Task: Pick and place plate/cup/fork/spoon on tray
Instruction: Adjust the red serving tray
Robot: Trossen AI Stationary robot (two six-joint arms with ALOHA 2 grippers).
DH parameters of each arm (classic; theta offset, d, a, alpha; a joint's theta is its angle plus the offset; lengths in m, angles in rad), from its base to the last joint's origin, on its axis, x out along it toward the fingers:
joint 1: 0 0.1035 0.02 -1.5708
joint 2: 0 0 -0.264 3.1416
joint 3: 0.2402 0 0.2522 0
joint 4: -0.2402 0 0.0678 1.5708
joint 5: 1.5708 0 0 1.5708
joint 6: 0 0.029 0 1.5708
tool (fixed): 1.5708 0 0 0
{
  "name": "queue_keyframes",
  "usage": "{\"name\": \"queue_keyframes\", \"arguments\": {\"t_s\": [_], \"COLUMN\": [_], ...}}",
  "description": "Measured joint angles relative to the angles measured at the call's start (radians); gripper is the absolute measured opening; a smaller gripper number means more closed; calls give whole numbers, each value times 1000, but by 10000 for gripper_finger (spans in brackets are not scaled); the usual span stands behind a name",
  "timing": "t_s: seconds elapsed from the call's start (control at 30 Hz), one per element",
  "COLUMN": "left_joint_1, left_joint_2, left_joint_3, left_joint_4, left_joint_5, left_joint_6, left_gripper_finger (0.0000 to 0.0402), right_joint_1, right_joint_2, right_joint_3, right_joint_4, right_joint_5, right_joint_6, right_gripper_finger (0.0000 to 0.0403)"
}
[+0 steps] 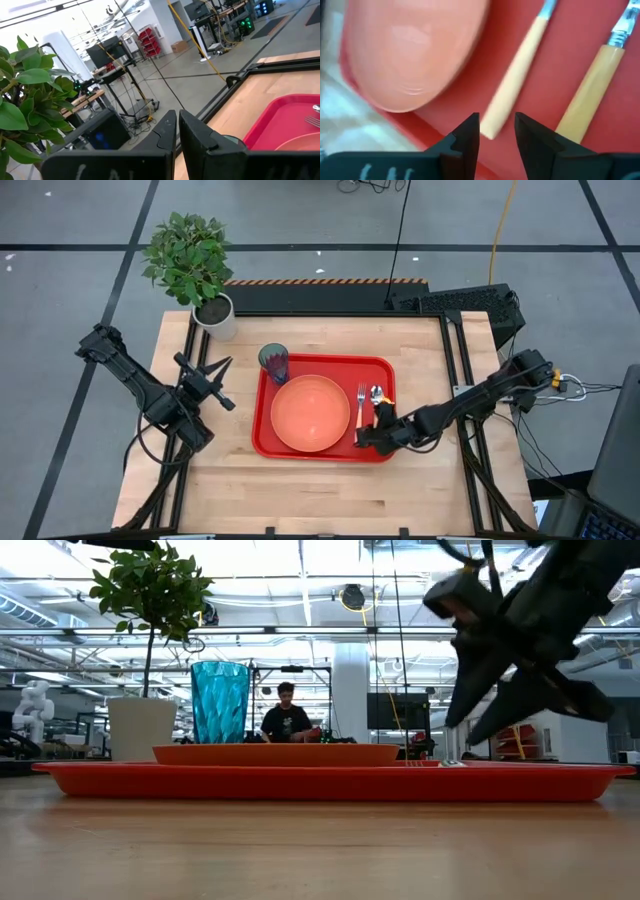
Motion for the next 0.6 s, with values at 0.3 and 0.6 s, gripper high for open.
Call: {"name": "queue_keyframes", "arguments": {"t_s": [0.3, 0.6], "left_joint_1": [0, 0], "left_joint_2": [0, 0], "left_joint_3": [0, 0], "left_joint_4": [0, 4], "left_joint_5": [0, 0], "left_joint_6": [0, -5], "left_gripper_finger": [26, 26], "right_joint_1": [36, 167], "right_joint_2": [-58, -109], "right_joint_3": [0, 0], "right_joint_4": [47, 168], "right_joint_5": [68, 6], "right_joint_6": [-58, -206], "right_gripper_finger": [116, 116]}}
